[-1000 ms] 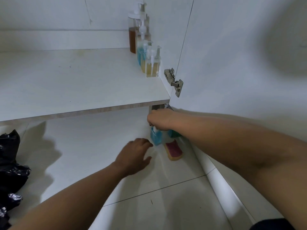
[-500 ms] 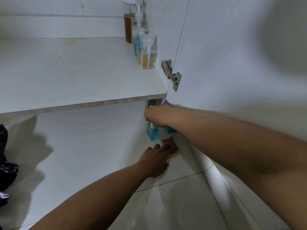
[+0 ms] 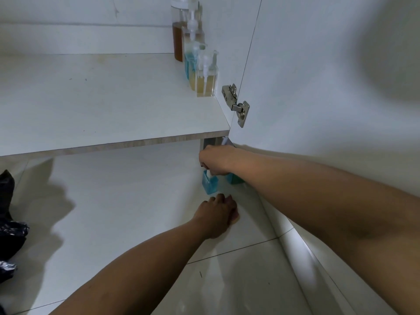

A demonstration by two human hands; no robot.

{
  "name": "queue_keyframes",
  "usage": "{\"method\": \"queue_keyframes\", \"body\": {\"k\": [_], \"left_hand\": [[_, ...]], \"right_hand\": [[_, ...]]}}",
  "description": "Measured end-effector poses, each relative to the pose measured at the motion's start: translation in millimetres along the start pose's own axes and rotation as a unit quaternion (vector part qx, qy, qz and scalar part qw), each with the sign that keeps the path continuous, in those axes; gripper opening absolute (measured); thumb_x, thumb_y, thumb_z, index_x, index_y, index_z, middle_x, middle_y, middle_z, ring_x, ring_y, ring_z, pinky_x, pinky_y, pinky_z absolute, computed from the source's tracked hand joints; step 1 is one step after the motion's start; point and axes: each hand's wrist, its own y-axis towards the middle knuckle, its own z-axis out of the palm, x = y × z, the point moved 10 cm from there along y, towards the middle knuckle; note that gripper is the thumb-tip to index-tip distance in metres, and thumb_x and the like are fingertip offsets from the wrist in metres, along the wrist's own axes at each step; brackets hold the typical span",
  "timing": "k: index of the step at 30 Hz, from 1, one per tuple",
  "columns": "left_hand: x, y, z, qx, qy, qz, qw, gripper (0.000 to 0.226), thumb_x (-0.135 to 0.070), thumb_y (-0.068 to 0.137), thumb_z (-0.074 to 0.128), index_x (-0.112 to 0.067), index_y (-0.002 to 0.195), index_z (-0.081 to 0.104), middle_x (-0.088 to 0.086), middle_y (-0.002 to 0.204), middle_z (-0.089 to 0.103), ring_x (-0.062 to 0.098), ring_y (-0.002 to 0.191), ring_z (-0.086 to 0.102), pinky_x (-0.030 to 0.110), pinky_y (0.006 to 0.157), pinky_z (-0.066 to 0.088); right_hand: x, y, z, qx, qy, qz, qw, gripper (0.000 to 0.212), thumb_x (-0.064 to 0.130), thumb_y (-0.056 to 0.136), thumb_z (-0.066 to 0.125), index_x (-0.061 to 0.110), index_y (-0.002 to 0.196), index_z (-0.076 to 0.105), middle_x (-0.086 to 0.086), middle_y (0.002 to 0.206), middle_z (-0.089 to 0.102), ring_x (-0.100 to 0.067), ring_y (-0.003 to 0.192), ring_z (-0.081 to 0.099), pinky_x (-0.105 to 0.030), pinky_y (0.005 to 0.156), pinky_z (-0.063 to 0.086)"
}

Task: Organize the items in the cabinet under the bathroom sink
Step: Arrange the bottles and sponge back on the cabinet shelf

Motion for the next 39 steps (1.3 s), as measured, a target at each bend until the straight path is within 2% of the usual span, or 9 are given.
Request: {"method": "queue_keyframes", "body": {"k": [3,7,13,16,20,26,29,33,39], "left_hand": [[10.3,-14.5,0.9,0.024,0.001,0.016,1.000,0.051,-0.045,0.091,0.062,-0.029,0.134,0.042,0.004,0.117,0.054,0.020,0.094,0.057,0.038,0.082,0.056],[26.5,-37.2,-30.3,0.019,-0.002,0.023,1.000,0.057,-0.051,0.082,0.067,-0.033,0.132,0.048,-0.001,0.118,0.059,0.019,0.095,0.060,0.034,0.080,0.055],[45.7,-82.0,-131.1,0.013,0.112,0.065,0.991,0.056,-0.060,0.073,0.057,-0.030,0.120,0.050,-0.006,0.105,0.060,0.016,0.076,0.055,0.028,0.066,0.046],[63.3,-95.2,-196.9,-0.015,0.171,0.063,0.983,0.055,-0.060,0.074,0.061,-0.027,0.117,0.051,-0.007,0.105,0.058,0.019,0.076,0.055,0.030,0.067,0.047],[93.0,-106.4,-281.5,-0.090,0.176,0.023,0.980,0.053,-0.057,0.078,0.064,-0.027,0.120,0.050,-0.007,0.110,0.057,0.020,0.079,0.057,0.029,0.068,0.046],[155.4,-102.9,-315.2,-0.174,0.077,-0.109,0.976,0.047,-0.065,0.082,0.057,-0.030,0.112,0.056,-0.006,0.103,0.059,0.019,0.089,0.059,0.035,0.080,0.054],[179.6,-91.9,-305.1,-0.161,0.028,-0.132,0.978,0.046,-0.057,0.084,0.064,-0.026,0.117,0.056,-0.001,0.108,0.057,0.018,0.093,0.056,0.033,0.081,0.052],[191.6,-83.3,-294.8,-0.151,-0.025,-0.137,0.979,0.045,-0.051,0.085,0.068,-0.022,0.118,0.056,-0.001,0.109,0.055,0.018,0.095,0.055,0.030,0.080,0.048],[188.3,-69.3,-275.8,-0.111,-0.019,-0.124,0.986,0.040,-0.035,0.095,0.063,-0.018,0.131,0.059,0.004,0.118,0.054,0.019,0.100,0.056,0.029,0.091,0.051]], "right_hand": [[1.3,-3.4,-2.2,0.004,0.000,0.008,1.000,0.005,0.004,0.088,0.068,0.007,0.092,0.065,-0.008,0.092,0.063,-0.022,0.081,0.067,-0.033,0.072,0.057],[1.0,-7.5,-14.9,0.003,0.006,0.020,1.000,0.023,-0.004,0.086,0.062,0.008,0.067,0.056,-0.008,0.072,0.058,-0.019,0.063,0.053,-0.033,0.057,0.044],[-5.2,-25.0,-72.1,0.058,0.066,0.063,0.994,0.011,0.014,0.087,0.070,0.003,0.087,0.070,-0.009,0.082,0.073,-0.028,0.077,0.070,-0.037,0.073,0.058],[-17.0,-37.0,-119.8,0.077,0.141,0.109,0.981,0.016,0.015,0.087,0.071,0.000,0.093,0.070,-0.012,0.075,0.072,-0.021,0.056,0.062,-0.028,0.057,0.053],[-33.3,-55.9,-195.9,-0.032,0.182,0.163,0.969,0.010,0.009,0.085,0.066,-0.001,0.081,0.066,-0.008,0.056,0.060,-0.016,0.039,0.048,-0.023,0.042,0.041],[-30.9,-52.5,-236.7,-0.150,0.163,0.216,0.951,0.012,0.014,0.080,0.066,0.004,0.078,0.058,-0.007,0.059,0.060,-0.019,0.043,0.052,-0.025,0.052,0.042],[-31.3,-46.0,-241.6,-0.227,0.163,0.236,0.931,0.027,0.018,0.079,0.073,0.010,0.095,0.053,-0.004,0.079,0.056,-0.017,0.064,0.057,-0.027,0.054,0.043],[-41.1,-33.3,-233.3,-0.289,0.212,0.252,0.899,0.025,0.026,0.085,0.067,0.012,0.098,0.052,0.001,0.076,0.050,-0.014,0.066,0.053,-0.028,0.056,0.041],[-47.1,-25.8,-221.4,-0.335,0.347,0.227,0.846,0.050,0.058,0.091,0.058,0.010,0.076,0.053,-0.004,0.070,0.060,-0.027,0.070,0.067,-0.030,0.063,0.051]]}}
